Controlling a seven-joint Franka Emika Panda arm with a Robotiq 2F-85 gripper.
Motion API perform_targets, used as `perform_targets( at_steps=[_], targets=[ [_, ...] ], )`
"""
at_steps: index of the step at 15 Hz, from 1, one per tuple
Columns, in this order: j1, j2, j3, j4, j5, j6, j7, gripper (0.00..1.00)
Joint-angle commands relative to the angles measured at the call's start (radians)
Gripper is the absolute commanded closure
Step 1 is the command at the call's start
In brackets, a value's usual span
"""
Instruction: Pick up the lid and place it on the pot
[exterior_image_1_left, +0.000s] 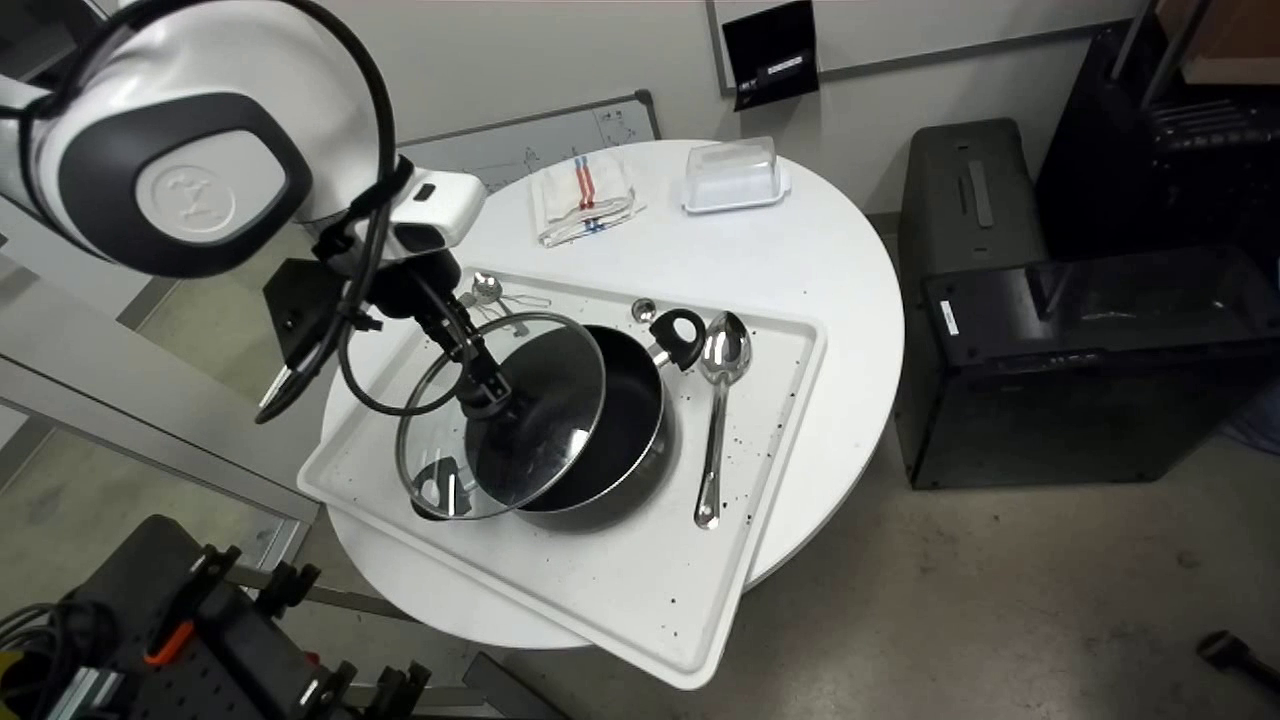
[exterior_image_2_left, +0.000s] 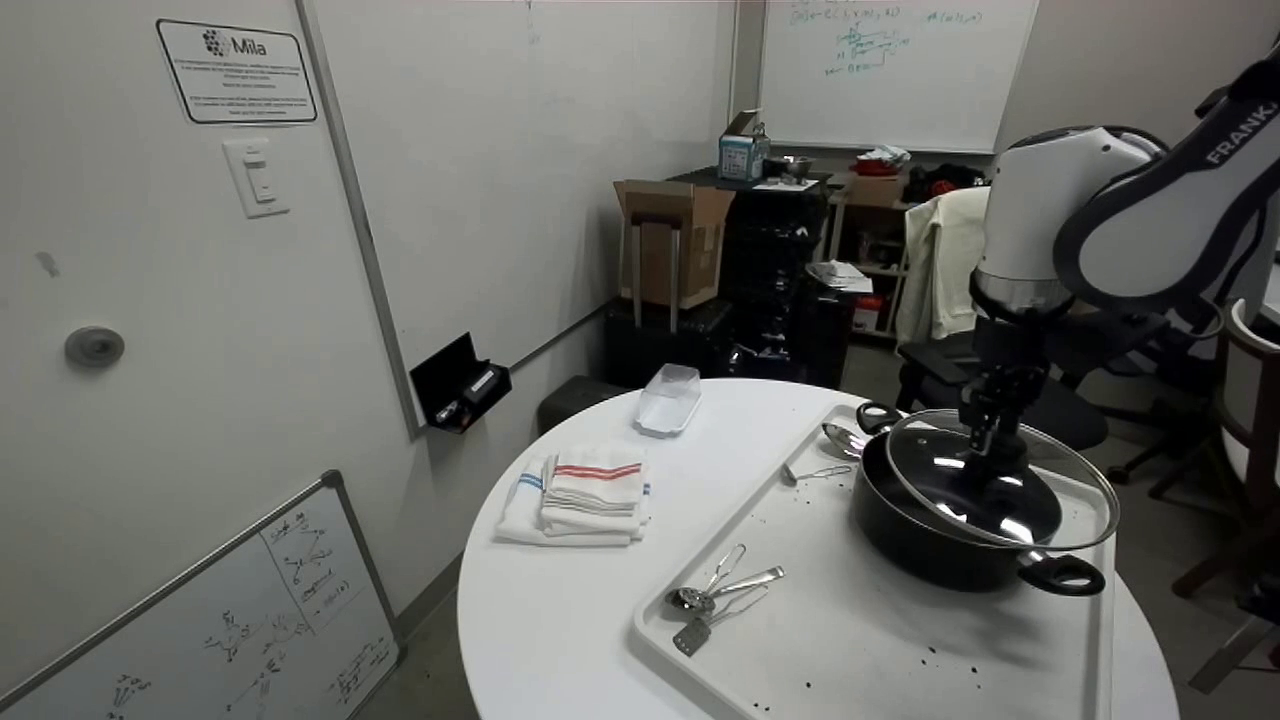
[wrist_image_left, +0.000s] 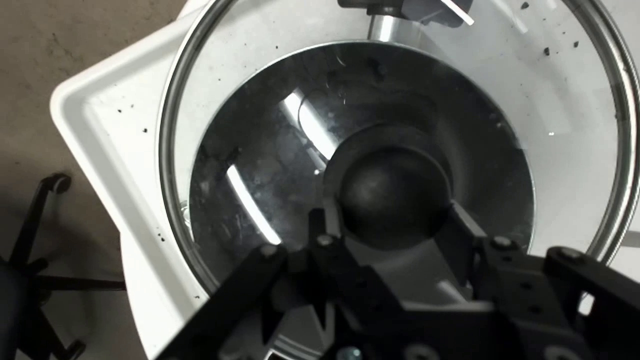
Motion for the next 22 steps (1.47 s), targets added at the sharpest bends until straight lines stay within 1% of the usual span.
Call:
perform_targets(
  at_steps=[1, 9, 13, 18, 22],
  targets=[
    [-0.019, 0.029, -0.008, 0.055, 0.043, -0.027, 0.021, 0.76],
    [-0.029, 0.127, -0.018, 0.163, 0.09, -0.033, 0.038, 0.76],
    [-0.03, 0.163, -0.016, 0.198, 0.102, -0.033, 0.042, 0.76],
    [-0.03, 0.187, -0.012, 0.218, 0.114, -0.033, 0.038, 0.76],
    [-0.035, 0.186, -0.002, 0.212, 0.132, -0.035, 0.029, 0.76]
  ],
)
